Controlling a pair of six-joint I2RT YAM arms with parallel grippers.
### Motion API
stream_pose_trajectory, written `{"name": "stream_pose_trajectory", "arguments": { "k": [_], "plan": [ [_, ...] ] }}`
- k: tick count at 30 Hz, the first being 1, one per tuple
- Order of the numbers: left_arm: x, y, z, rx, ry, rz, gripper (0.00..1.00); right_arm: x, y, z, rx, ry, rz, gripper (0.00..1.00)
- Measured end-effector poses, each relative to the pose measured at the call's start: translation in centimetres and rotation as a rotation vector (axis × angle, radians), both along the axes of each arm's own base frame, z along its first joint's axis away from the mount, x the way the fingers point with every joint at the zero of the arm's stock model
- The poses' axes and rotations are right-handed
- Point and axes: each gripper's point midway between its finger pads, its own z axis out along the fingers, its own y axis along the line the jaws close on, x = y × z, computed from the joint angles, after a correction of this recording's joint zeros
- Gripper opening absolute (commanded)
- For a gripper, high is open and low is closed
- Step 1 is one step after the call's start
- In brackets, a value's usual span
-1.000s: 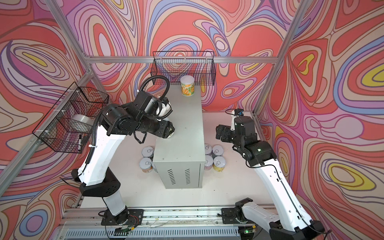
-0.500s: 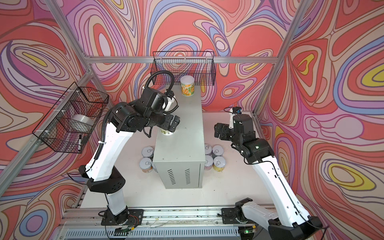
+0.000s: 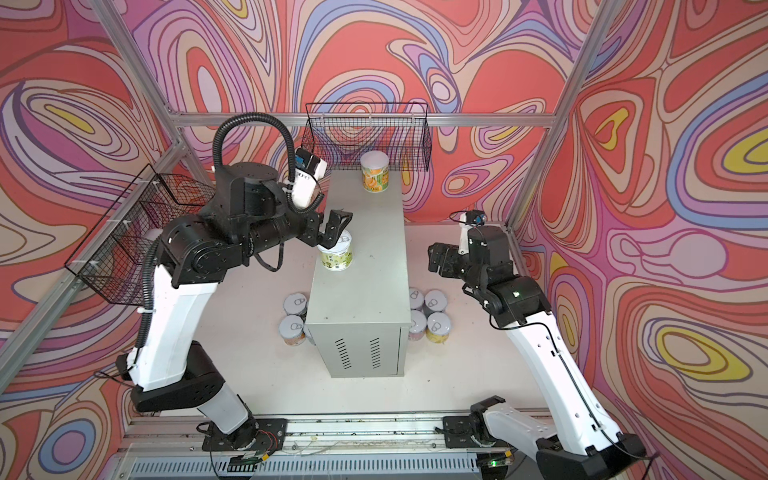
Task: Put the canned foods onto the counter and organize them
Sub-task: 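Move the can along the cabinet top toward the orange-labelled tub with the left gripper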
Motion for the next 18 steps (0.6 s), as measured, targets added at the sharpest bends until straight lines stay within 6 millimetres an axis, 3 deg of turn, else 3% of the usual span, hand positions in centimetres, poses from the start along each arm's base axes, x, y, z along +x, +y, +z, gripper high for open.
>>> {"name": "stream_pose_trajectory", "arguments": {
  "k": [4, 7, 15, 18],
  "plan": [
    [-1.6, 1.2, -1.8, -0.006, 0.038, -0.006, 0.99, -0.5, -0.2, 1.5, 0.011, -0.035, 0.000, 0.95],
    [-2.4, 1.6, -3.8, -0.003, 0.081, -0.006, 0.90, -0.9, -0.3, 2.1, 0.017, -0.052, 0.001, 0.95],
    [-2.3, 1.6, -8.8, 0.022, 0.173, 0.020, 0.84, -1.2, -0.3, 2.1, 0.031, -0.048, -0.002, 0.93],
    [-2.0, 1.4, -9.7, 0.027, 0.186, 0.028, 0.80, -1.2, -0.2, 2.2, 0.041, -0.046, -0.002, 0.93]
  ]
}}
